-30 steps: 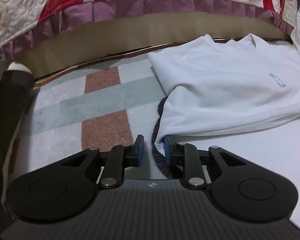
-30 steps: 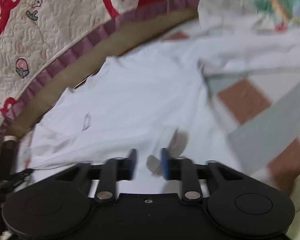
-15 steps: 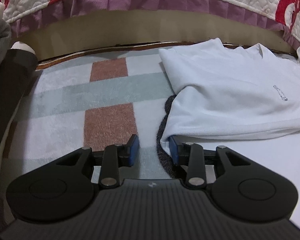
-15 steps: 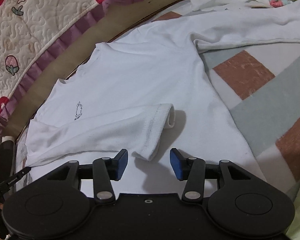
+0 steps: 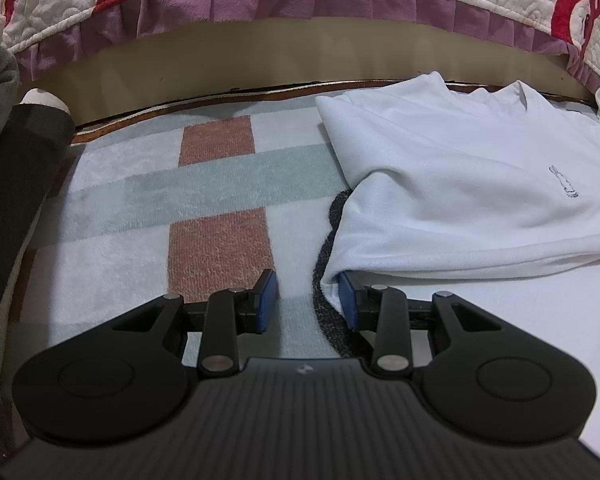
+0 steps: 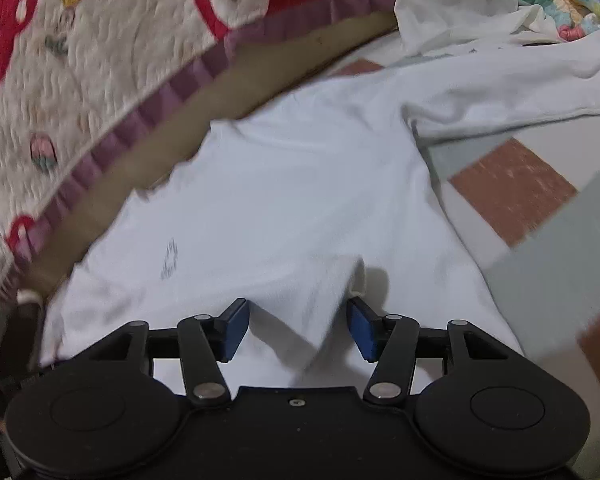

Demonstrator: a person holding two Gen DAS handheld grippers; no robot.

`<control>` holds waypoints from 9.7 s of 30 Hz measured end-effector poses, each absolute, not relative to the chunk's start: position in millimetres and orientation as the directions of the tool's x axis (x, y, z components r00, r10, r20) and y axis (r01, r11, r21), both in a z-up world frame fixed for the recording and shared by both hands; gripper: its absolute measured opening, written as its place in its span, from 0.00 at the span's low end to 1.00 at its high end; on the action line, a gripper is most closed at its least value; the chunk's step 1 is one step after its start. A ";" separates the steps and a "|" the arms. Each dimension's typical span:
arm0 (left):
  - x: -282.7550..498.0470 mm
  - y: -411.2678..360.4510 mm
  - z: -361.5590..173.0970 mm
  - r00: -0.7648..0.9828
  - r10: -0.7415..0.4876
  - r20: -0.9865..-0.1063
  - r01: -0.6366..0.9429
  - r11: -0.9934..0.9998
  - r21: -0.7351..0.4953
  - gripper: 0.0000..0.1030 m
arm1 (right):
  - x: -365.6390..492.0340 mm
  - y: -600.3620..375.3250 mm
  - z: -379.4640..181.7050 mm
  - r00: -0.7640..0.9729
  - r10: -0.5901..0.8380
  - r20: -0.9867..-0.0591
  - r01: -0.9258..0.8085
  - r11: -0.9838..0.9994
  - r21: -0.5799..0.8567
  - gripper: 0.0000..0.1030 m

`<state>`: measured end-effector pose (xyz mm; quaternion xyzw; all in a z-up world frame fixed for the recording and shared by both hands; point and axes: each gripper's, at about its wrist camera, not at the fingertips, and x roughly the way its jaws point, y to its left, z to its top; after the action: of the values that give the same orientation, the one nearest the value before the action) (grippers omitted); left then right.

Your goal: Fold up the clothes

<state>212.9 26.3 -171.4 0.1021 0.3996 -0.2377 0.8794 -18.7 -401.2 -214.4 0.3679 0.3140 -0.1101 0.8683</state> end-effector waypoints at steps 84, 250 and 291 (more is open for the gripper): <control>149.6 -50.5 -133.9 0.531 -0.463 -0.710 0.642 0.767 -0.020 0.38 | 3.3 -332.7 -168.8 0.715 0.323 -0.620 -0.260 0.946 0.194 0.06; 108.2 -76.7 -101.0 0.526 -0.408 -0.746 0.704 0.701 0.113 0.36 | -131.1 -539.8 -155.1 0.791 -0.444 -0.421 0.611 0.610 0.505 0.47; 36.4 -426.9 -110.8 0.160 -0.624 -0.765 0.966 0.257 -0.008 0.38 | -196.9 -641.0 -166.4 0.614 -0.697 -0.371 0.772 0.433 0.464 0.05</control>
<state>36.4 -426.9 -110.8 0.2544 0.3364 -0.5541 0.7178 -196.9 -641.0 -166.4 0.3068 0.0617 -0.4351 0.8442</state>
